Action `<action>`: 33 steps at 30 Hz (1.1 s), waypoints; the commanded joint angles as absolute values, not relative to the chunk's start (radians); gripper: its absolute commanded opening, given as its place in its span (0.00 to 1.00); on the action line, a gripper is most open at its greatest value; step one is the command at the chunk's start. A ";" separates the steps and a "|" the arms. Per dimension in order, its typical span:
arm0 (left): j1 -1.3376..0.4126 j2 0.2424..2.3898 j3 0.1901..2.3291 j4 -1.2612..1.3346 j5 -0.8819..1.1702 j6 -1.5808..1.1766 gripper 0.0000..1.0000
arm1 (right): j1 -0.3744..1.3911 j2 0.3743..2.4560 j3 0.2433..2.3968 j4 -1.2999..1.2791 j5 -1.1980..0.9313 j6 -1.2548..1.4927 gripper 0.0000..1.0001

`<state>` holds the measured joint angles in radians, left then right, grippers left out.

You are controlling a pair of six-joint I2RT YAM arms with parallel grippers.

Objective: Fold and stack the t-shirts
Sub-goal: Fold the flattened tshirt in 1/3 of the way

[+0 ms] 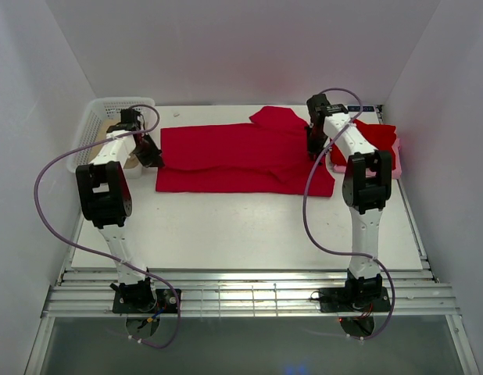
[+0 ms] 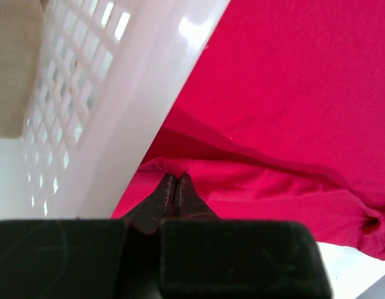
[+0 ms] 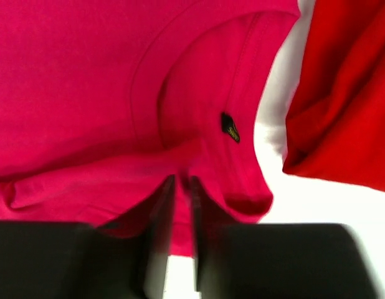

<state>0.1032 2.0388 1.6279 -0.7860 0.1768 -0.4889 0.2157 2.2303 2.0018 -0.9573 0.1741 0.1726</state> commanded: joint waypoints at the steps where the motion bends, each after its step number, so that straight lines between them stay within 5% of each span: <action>1: 0.118 2.051 1.617 -0.753 0.100 -0.480 0.08 | 0.206 2.241 2.042 -0.894 0.184 0.176 0.25; 3: 0.118 2.039 1.618 -0.752 0.025 -0.482 0.23 | 0.206 2.227 2.034 -0.844 0.204 0.186 0.35; 4: 0.118 2.016 1.621 -0.749 0.002 -0.482 0.49 | 0.204 2.203 2.036 -0.829 0.215 0.186 0.37; 7: 0.118 1.965 1.635 -0.744 -0.132 -0.495 0.86 | 0.204 2.140 2.045 -0.787 0.230 0.176 0.45; 13: 0.109 1.853 1.641 -0.732 -0.141 -0.529 0.92 | 0.213 2.033 1.965 -0.802 0.033 0.173 0.47; 21: -0.099 1.848 1.552 -0.684 -0.051 -0.552 0.59 | 0.345 1.970 1.663 -0.695 -0.081 0.147 0.46; 28: -0.267 1.865 1.471 -0.588 0.044 -0.574 0.76 | 0.399 2.016 1.689 -0.701 -0.087 0.146 0.45; 33: -0.354 1.924 1.500 -0.578 0.045 -0.589 0.80 | 0.416 2.052 1.729 -0.721 -0.068 0.140 0.45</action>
<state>-0.3336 1.9068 1.4769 -0.6170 0.0292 -0.5705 0.4080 2.0357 1.6745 -0.7300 -0.0711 0.1520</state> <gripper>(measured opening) 0.796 0.457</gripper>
